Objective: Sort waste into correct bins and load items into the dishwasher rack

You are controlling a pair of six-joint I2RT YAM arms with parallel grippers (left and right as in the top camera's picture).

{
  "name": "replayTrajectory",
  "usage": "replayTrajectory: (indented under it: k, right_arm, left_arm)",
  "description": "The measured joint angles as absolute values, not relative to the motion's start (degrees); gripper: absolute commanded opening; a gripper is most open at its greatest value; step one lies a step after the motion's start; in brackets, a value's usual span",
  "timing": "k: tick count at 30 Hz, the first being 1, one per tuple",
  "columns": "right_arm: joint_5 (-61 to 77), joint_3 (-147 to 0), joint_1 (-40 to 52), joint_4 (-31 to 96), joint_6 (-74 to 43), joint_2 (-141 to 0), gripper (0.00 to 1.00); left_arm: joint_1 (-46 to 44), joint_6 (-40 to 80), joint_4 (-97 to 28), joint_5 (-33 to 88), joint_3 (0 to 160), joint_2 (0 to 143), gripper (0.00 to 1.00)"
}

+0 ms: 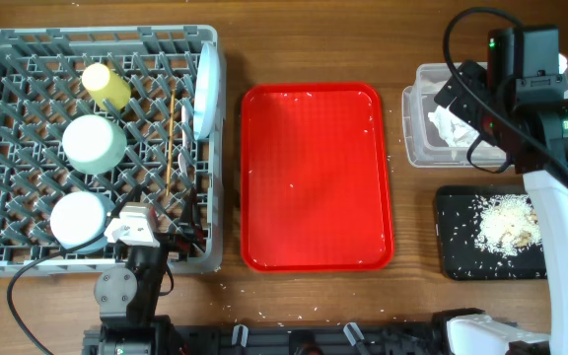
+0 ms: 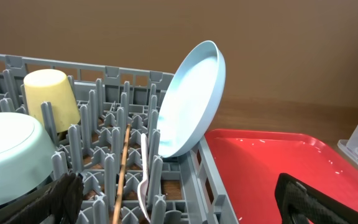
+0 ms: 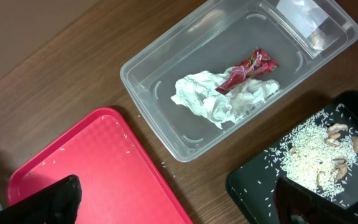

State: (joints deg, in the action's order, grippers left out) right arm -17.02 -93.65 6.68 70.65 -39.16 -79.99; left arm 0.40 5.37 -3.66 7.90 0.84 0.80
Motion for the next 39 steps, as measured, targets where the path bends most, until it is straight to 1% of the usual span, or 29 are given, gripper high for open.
replayTrajectory:
  k: [14,16,18,19,20,21,23,25,26,29,30,33,36,39]
  right_arm:
    - [-17.91,-93.65,6.68,70.48,-39.13,-79.99,1.00]
    - [-18.50,-92.92,6.63,64.16,-35.64,-79.46,1.00]
    - [-15.53,-87.00,6.63,51.40,-28.03,-74.76,1.00]
    - [-13.98,-82.89,6.63,44.93,-26.00,-71.92,1.00]
    - [-12.14,-76.77,6.63,39.35,-23.92,-66.11,1.00]
    - [-10.87,-72.25,6.59,34.41,-23.03,-62.08,1.00]
    - [-6.31,-58.50,5.85,20.12,-21.69,-51.16,1.00]
    - [-2.76,-45.52,5.04,6.33,-20.86,-43.38,1.00]
    - [-0.99,-36.77,4.34,0.91,-20.67,-38.17,1.00]
    - [2.15,-19.18,3.16,-13.54,-20.43,-27.86,1.00]
    - [3.03,-13.50,3.16,-15.53,-20.25,-23.64,1.00]
    - [3.42,-6.70,3.16,-15.92,-20.21,-16.56,1.00]
    - [3.40,-3.53,3.07,-15.92,-19.99,-11.86,1.00]
    - [3.38,-2.24,0.80,-15.94,-19.68,-8.16,1.00]
  left_arm:
    - [0.40,5.37,-3.66,7.90,0.84,0.80,1.00]
    - [0.40,5.39,-3.68,7.88,0.84,0.80,1.00]
    - [0.40,5.37,-3.68,7.88,0.84,0.80,1.00]
    - [0.40,5.37,-3.68,7.86,0.84,0.80,1.00]
    - [0.40,5.37,-3.66,7.73,0.84,0.80,1.00]
    - [0.40,5.37,-3.77,7.70,0.84,0.78,1.00]
    - [0.40,5.37,-3.79,7.51,0.84,0.80,1.00]
    - [0.40,5.37,-3.75,7.46,0.82,0.80,1.00]
    - [0.40,5.37,-3.79,7.46,0.82,0.78,1.00]
    - [0.40,5.37,-3.77,7.40,0.80,0.78,1.00]
    - [0.40,5.37,-3.77,7.31,0.80,0.78,1.00]
    - [0.40,5.37,-3.79,7.31,0.80,0.84,1.00]
    - [0.40,5.37,-3.79,7.31,0.80,0.80,1.00]
    - [0.40,5.37,-3.77,7.31,0.80,0.78,1.00]
